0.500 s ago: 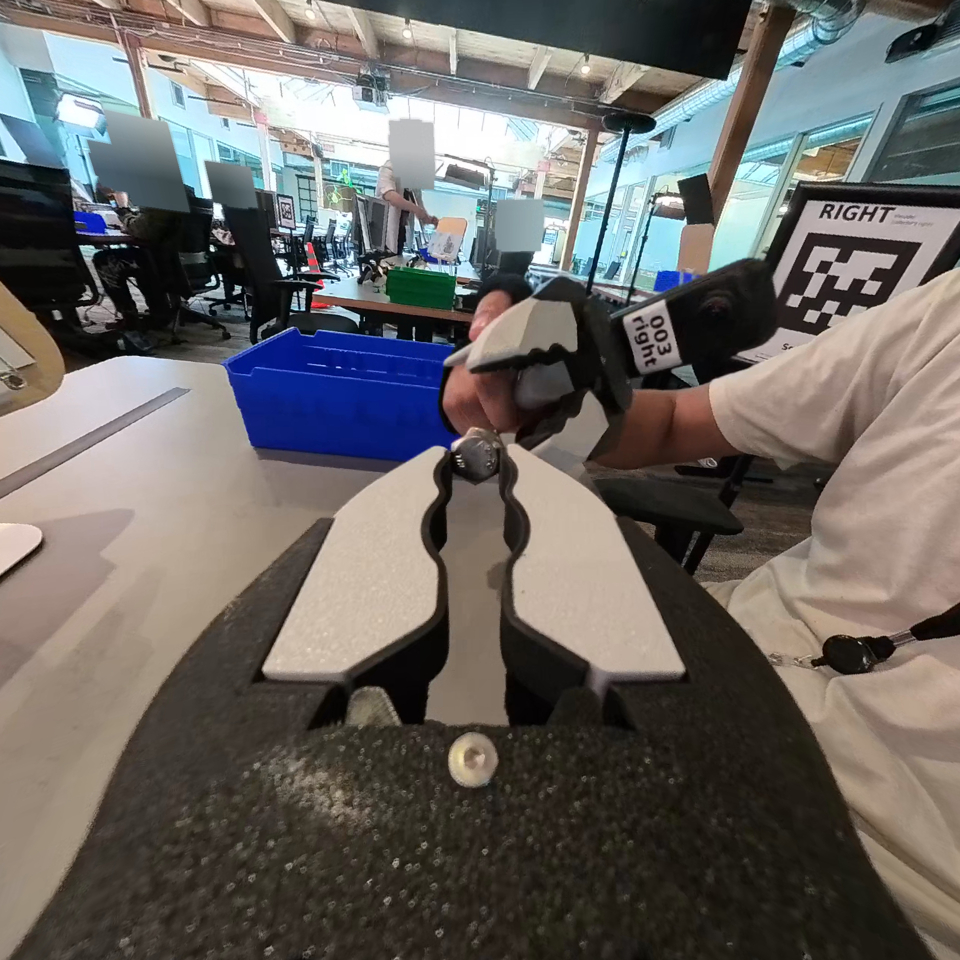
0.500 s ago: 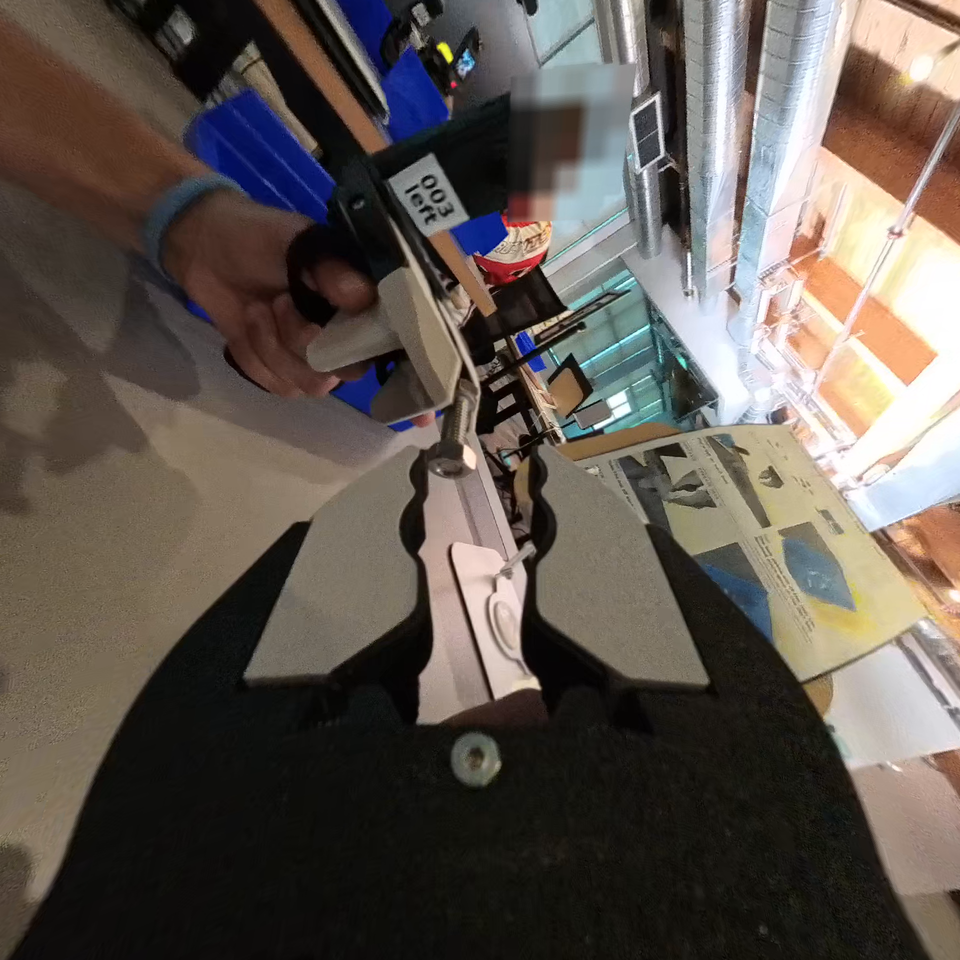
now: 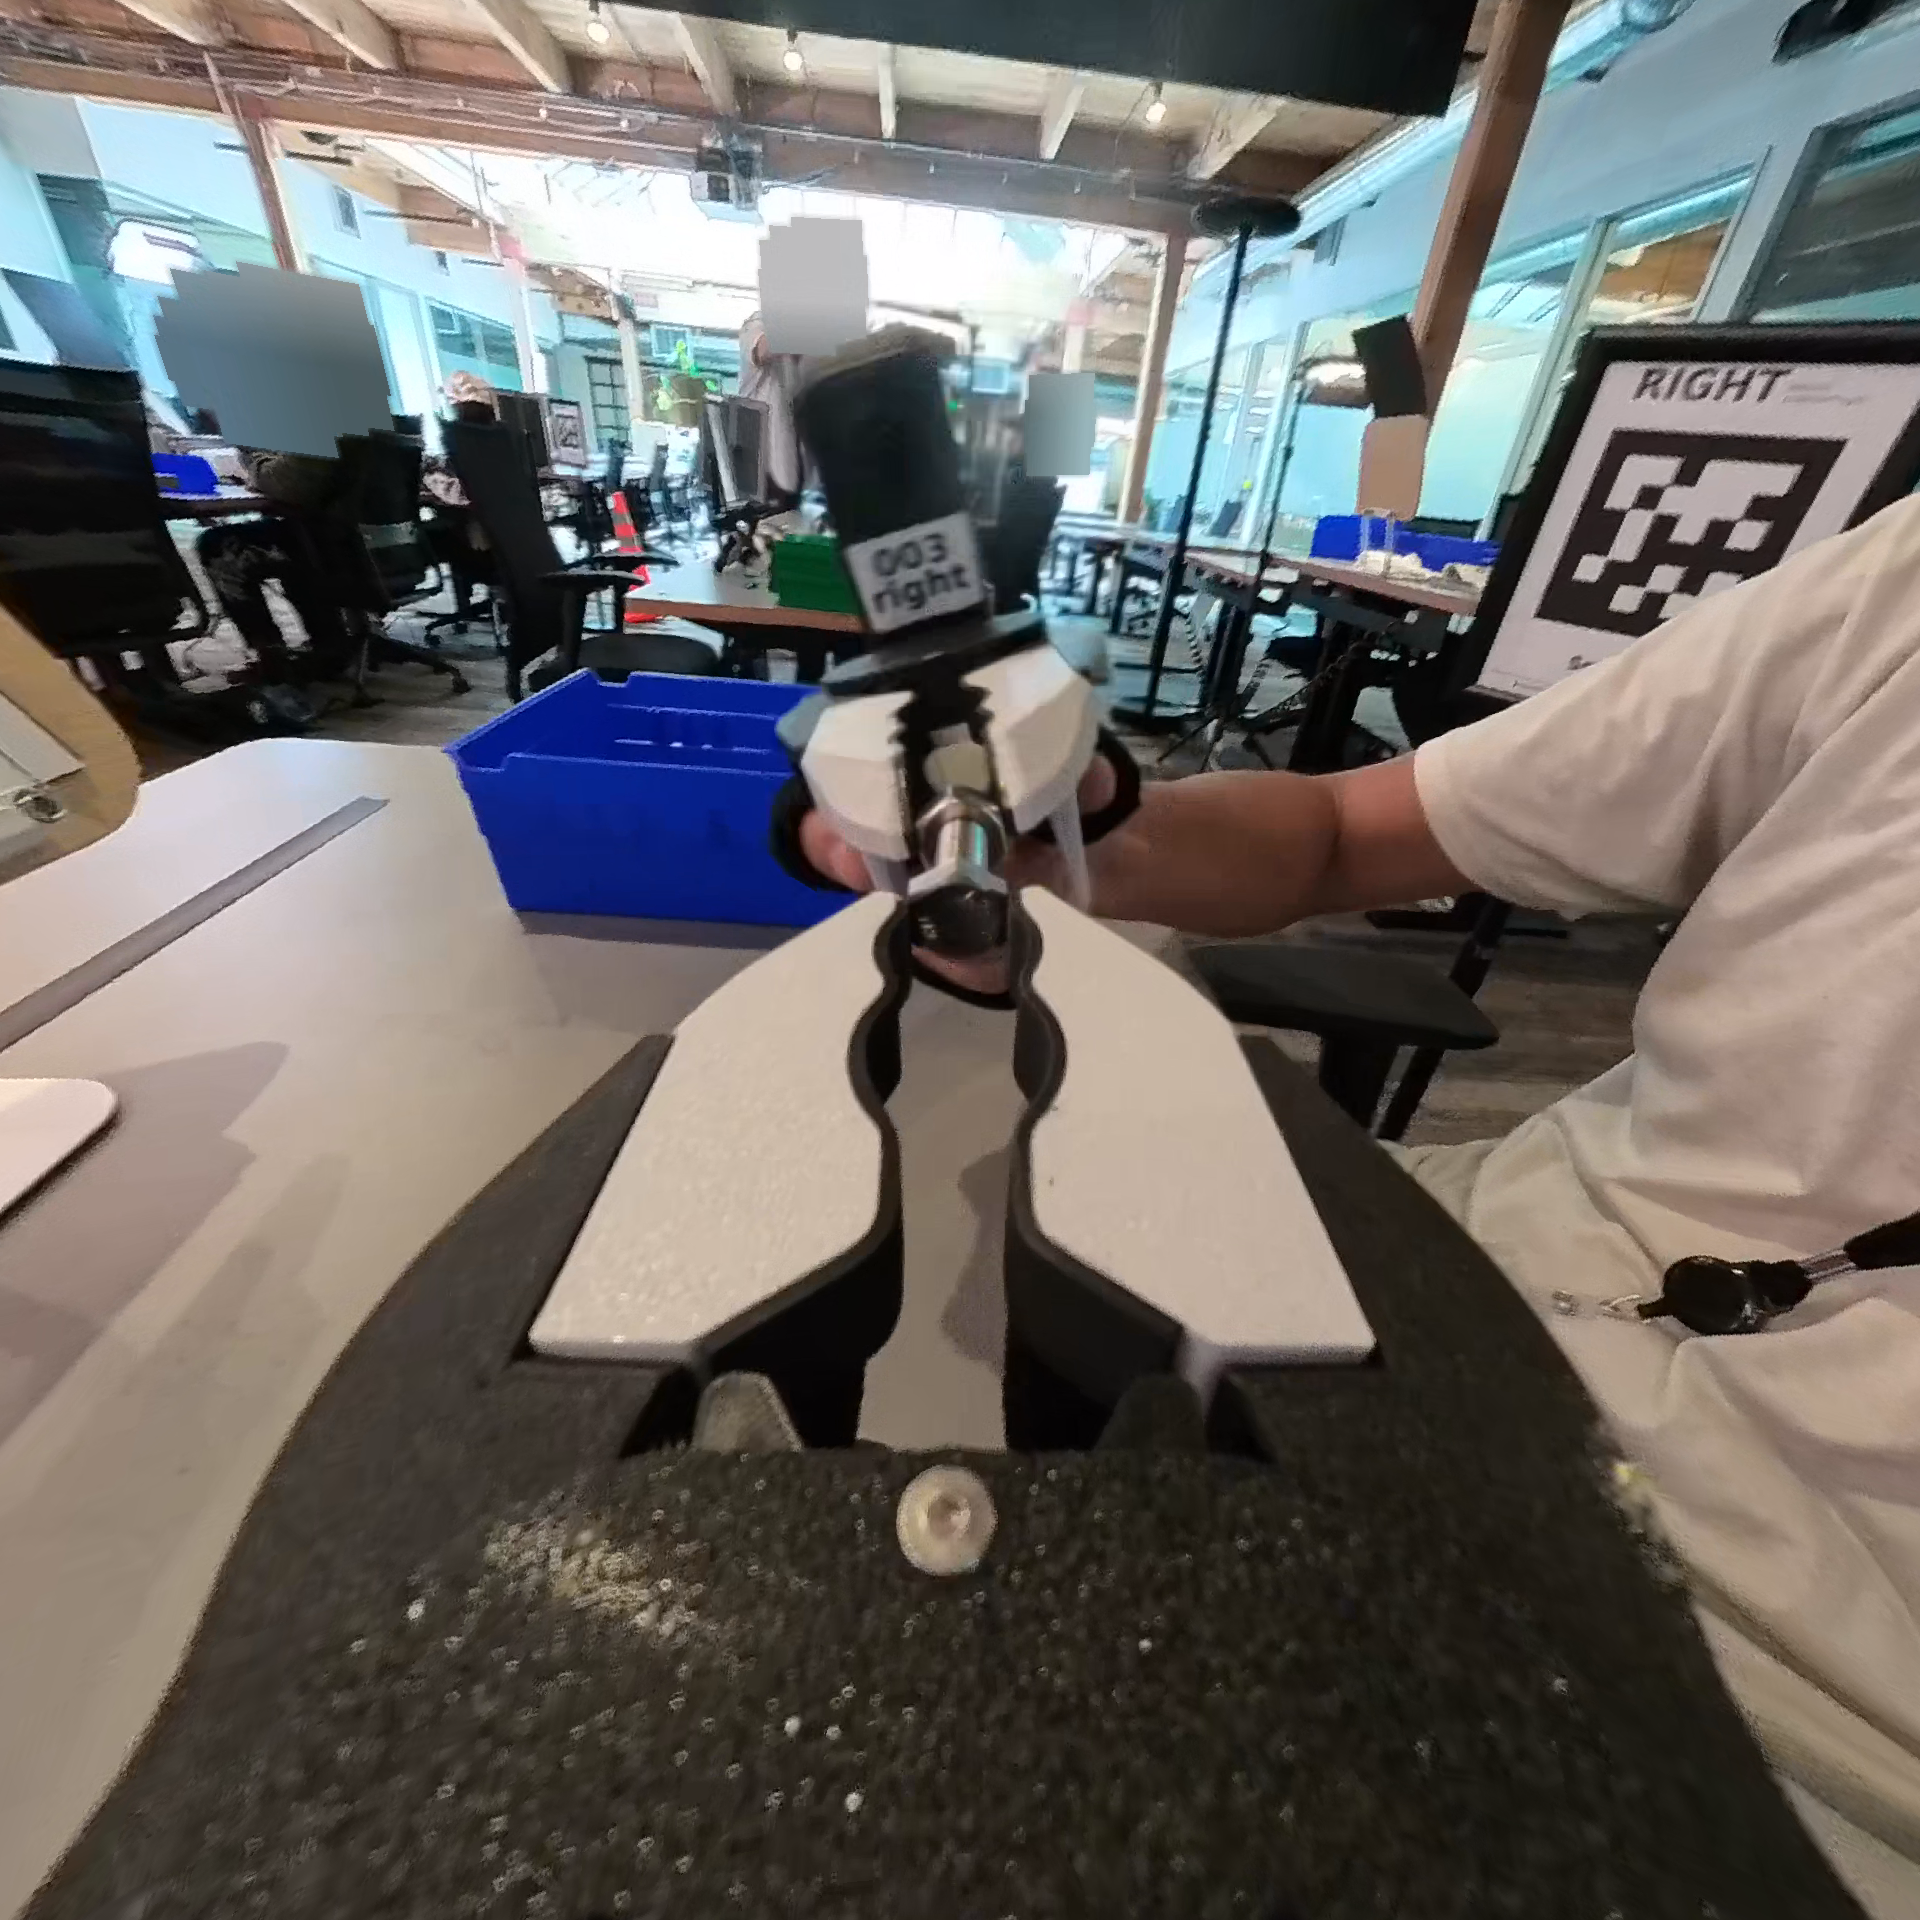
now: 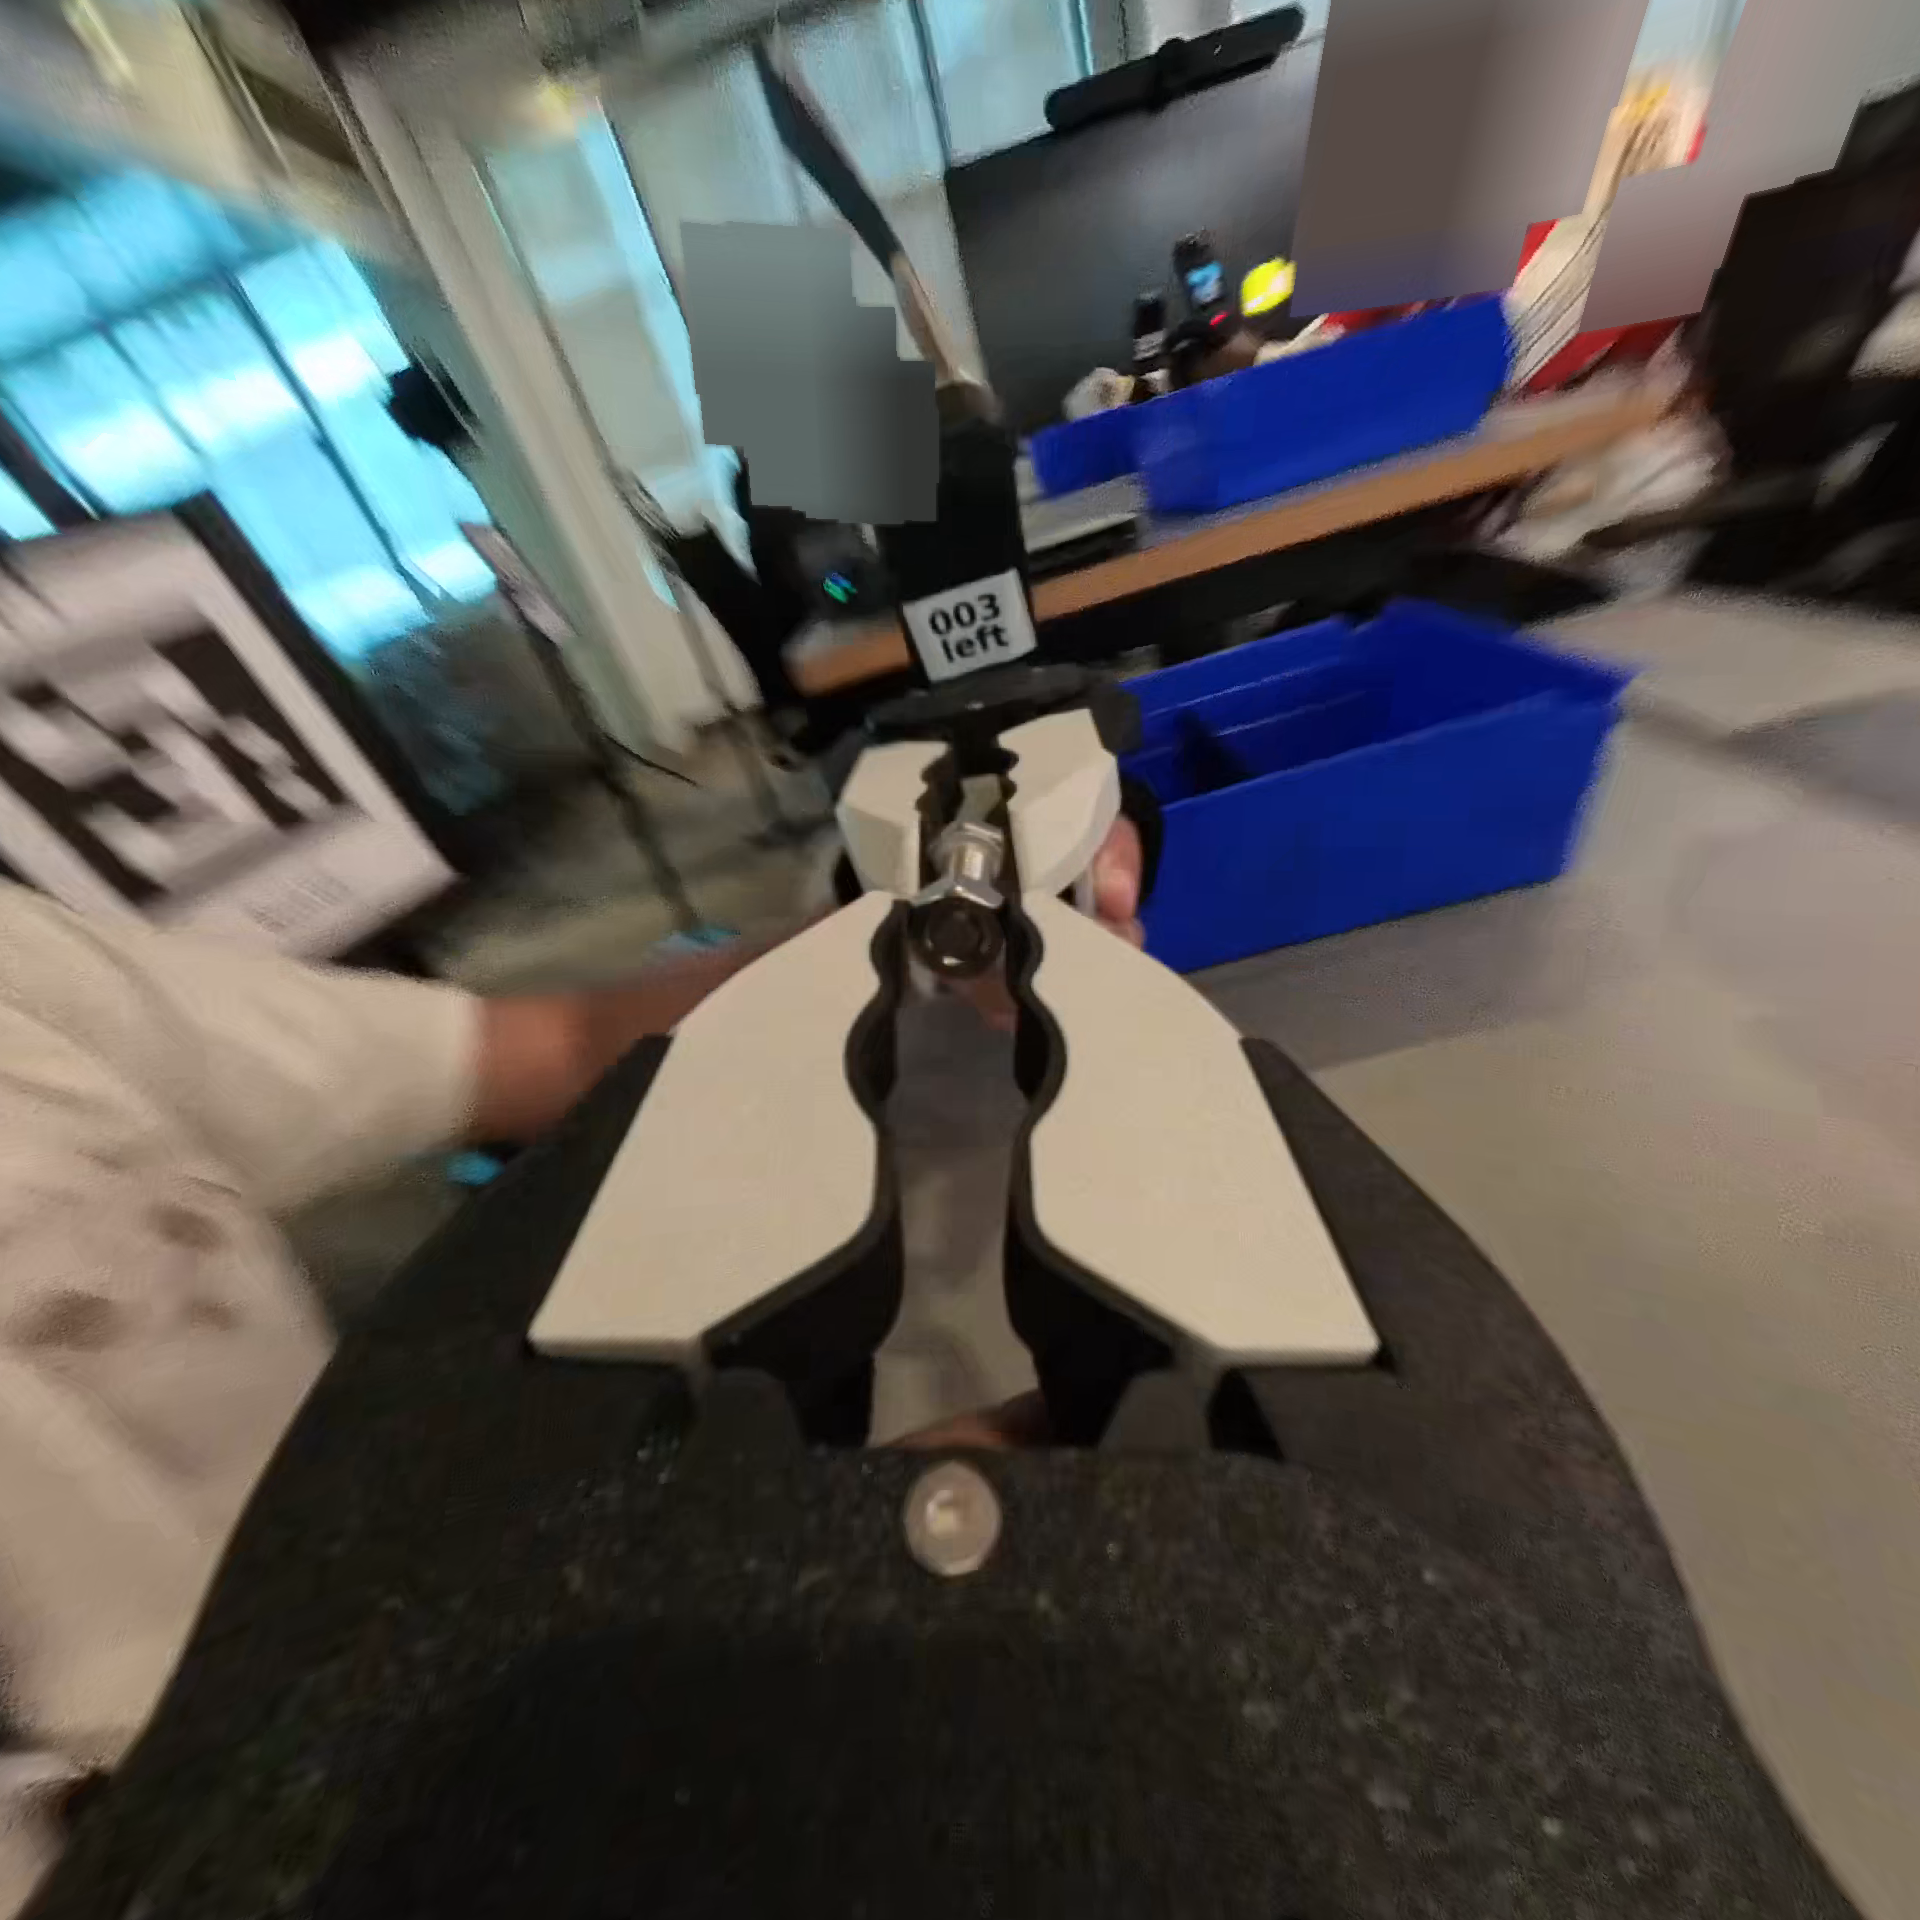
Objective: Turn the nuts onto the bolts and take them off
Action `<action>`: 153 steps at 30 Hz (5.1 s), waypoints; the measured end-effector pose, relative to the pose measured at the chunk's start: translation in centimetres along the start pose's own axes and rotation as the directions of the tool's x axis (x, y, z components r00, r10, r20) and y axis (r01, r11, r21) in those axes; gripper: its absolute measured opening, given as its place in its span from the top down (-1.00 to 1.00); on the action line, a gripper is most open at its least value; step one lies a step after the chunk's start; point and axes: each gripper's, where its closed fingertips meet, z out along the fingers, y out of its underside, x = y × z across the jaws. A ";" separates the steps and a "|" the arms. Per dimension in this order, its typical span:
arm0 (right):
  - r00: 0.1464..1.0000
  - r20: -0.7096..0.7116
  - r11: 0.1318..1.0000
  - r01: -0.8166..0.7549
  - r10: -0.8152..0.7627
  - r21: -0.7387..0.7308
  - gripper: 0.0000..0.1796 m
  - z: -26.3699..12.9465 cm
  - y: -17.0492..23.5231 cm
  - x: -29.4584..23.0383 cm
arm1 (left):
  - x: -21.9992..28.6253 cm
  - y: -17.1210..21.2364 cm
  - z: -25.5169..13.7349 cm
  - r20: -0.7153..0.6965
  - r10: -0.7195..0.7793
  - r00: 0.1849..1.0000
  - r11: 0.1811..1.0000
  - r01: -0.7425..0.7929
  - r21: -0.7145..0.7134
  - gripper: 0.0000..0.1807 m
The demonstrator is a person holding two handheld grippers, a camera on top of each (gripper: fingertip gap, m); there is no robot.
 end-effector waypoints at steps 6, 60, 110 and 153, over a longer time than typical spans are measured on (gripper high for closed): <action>0.854 0.198 0.866 -0.498 0.481 0.046 0.81 -0.3 0.6 1.0 | -0.8 0.5 0.1 0.057 0.037 0.998 0.999 -0.035 -0.031 0.82; 0.905 -0.181 0.917 0.351 -0.384 -0.191 0.79 0.1 2.1 0.4 | 0.5 1.1 0.7 -0.043 -0.014 0.999 0.999 0.012 -0.045 0.82; 0.092 -0.215 0.197 0.820 -0.972 -0.537 0.79 0.0 1.9 1.3 | 0.3 1.2 0.6 -0.049 -0.046 0.998 0.998 0.043 -0.051 0.82; 0.481 -0.177 0.449 0.541 -0.859 -0.711 0.71 0.2 3.2 3.1 | -0.7 2.1 0.8 0.026 0.003 1.000 0.994 0.000 -0.110 0.82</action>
